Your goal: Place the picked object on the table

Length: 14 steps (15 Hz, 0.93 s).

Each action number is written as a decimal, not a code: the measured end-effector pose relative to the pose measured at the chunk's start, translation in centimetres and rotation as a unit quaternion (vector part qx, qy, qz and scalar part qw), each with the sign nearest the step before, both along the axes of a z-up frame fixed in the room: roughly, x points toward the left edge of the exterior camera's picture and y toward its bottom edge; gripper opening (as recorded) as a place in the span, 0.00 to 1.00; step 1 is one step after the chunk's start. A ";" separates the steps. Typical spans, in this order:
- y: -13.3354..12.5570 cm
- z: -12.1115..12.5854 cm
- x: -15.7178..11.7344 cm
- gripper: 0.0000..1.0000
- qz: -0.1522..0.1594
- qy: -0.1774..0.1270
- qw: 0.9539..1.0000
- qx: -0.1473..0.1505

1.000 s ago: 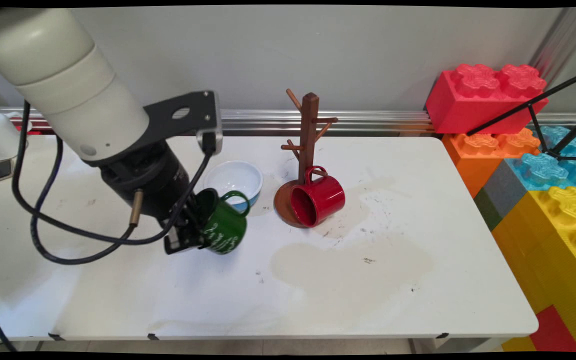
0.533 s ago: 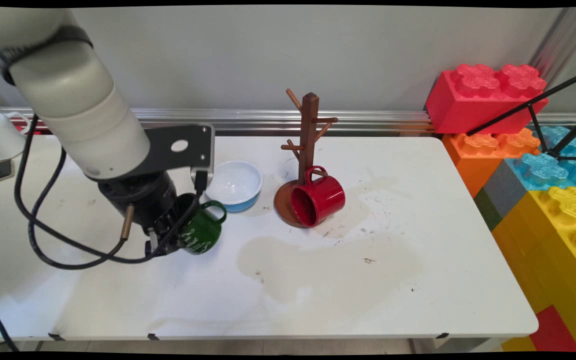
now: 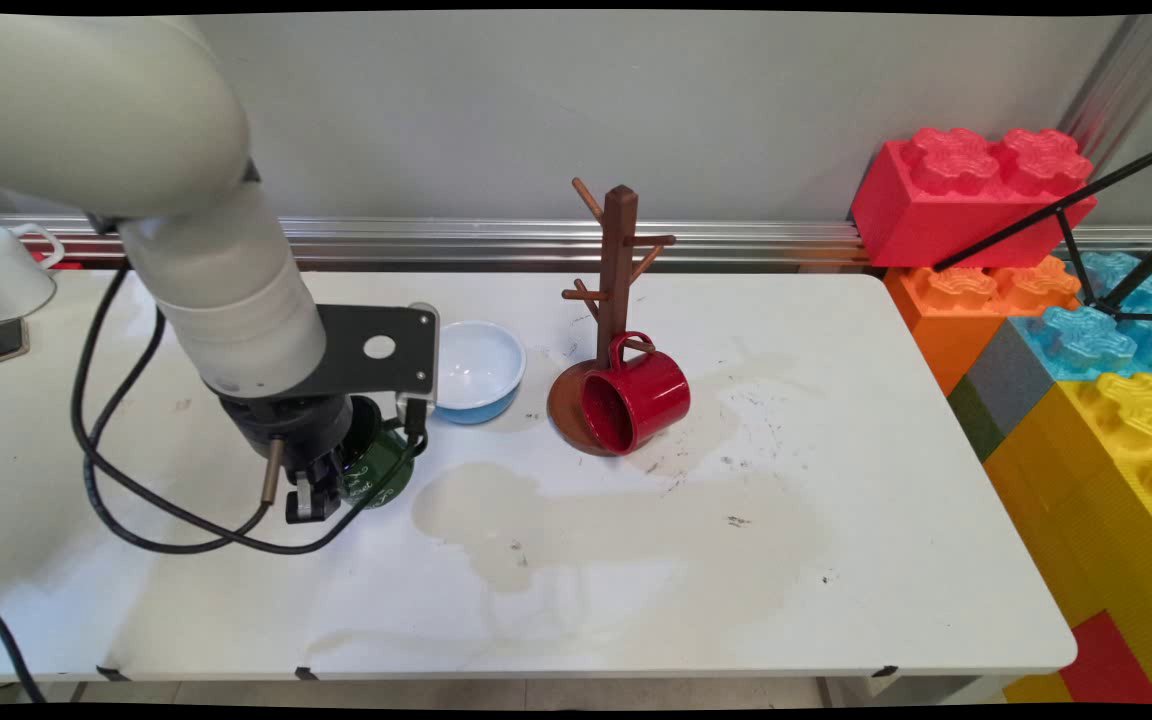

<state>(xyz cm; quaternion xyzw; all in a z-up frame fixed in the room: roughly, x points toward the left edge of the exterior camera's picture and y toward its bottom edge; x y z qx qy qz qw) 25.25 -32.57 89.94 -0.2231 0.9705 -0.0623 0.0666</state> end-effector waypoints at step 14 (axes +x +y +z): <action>-2.1 -5.5 -0.9 0.00 0.009 -0.030 0.999 0.017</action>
